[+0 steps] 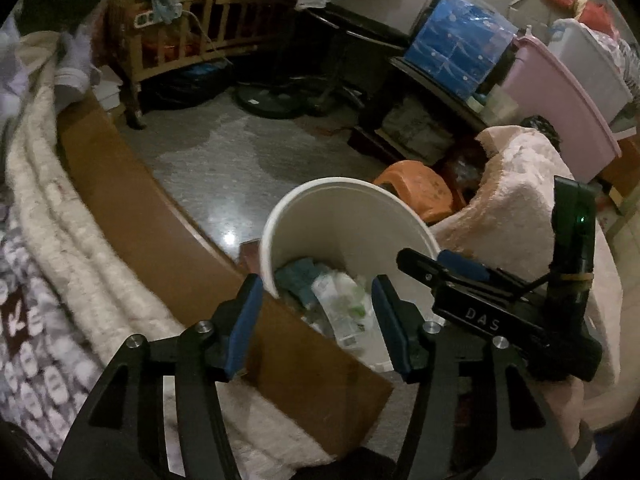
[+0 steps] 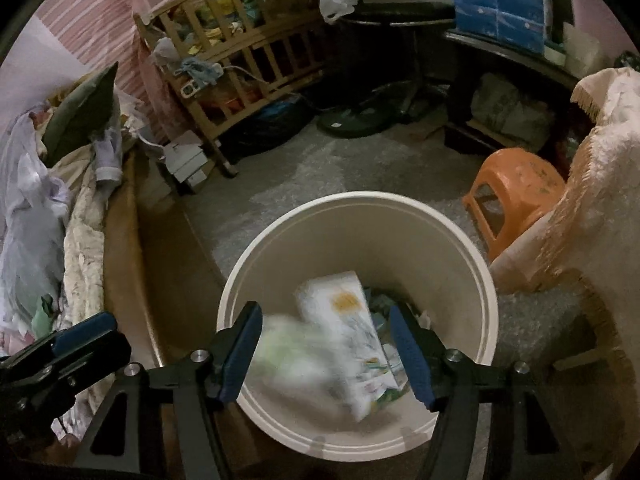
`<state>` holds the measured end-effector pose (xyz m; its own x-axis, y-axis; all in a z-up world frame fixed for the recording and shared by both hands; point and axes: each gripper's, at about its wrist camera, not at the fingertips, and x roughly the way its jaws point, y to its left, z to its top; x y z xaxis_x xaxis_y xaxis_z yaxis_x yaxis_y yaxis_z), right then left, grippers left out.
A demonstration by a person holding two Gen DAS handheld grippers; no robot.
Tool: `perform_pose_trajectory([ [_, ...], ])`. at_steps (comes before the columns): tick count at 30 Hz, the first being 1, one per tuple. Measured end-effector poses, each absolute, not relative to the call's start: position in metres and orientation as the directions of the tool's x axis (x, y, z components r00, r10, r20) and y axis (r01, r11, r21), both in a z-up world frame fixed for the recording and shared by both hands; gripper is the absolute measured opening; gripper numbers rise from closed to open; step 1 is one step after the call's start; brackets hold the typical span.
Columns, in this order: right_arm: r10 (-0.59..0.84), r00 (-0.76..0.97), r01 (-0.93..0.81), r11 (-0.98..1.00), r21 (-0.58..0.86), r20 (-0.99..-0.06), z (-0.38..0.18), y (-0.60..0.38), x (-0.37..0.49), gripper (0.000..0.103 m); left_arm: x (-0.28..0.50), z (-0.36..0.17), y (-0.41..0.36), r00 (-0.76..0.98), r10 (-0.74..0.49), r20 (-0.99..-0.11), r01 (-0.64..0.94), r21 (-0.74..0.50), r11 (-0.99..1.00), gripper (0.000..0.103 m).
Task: Collect trash
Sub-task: 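Open both tools to drop the tissue pack and milk carton into the bucket, then return both tools to the bed near the green plush and snack packet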
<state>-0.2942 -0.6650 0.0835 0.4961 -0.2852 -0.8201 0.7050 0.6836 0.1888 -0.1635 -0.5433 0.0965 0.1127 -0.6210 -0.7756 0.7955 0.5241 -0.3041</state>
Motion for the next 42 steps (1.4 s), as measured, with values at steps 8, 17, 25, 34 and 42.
perform_pose_trajectory([
  [8,-0.247,0.529,0.634,0.751,0.185,-0.812,0.093,-0.633,-0.274,0.064,-0.148,0.102,-0.503,0.235,-0.579,-0.781,0.747,-0.236,0.622,0.055],
  [17,-0.190,0.571,0.528,0.830,0.180,-0.799,0.107,-0.580,-0.237,0.064,-0.121,0.104,-0.430,0.360,-0.515,-0.778,0.657,-0.180,0.732,0.055],
  [25,-0.077,0.598,0.363,0.913,0.184,-0.798,0.110,-0.509,-0.185,0.064,-0.095,0.100,-0.341,0.445,-0.435,-0.783,0.533,-0.158,0.831,0.055],
  [34,0.072,0.577,0.159,0.967,0.199,-0.813,0.096,-0.417,-0.111,0.065,-0.056,0.083,-0.230,0.504,-0.321,-0.802,0.367,-0.137,0.920,0.055],
  [42,0.173,0.526,0.022,0.976,0.216,-0.833,0.075,-0.344,-0.028,0.067,-0.016,0.067,-0.141,0.527,-0.227,-0.819,0.214,-0.130,0.968,0.055],
])
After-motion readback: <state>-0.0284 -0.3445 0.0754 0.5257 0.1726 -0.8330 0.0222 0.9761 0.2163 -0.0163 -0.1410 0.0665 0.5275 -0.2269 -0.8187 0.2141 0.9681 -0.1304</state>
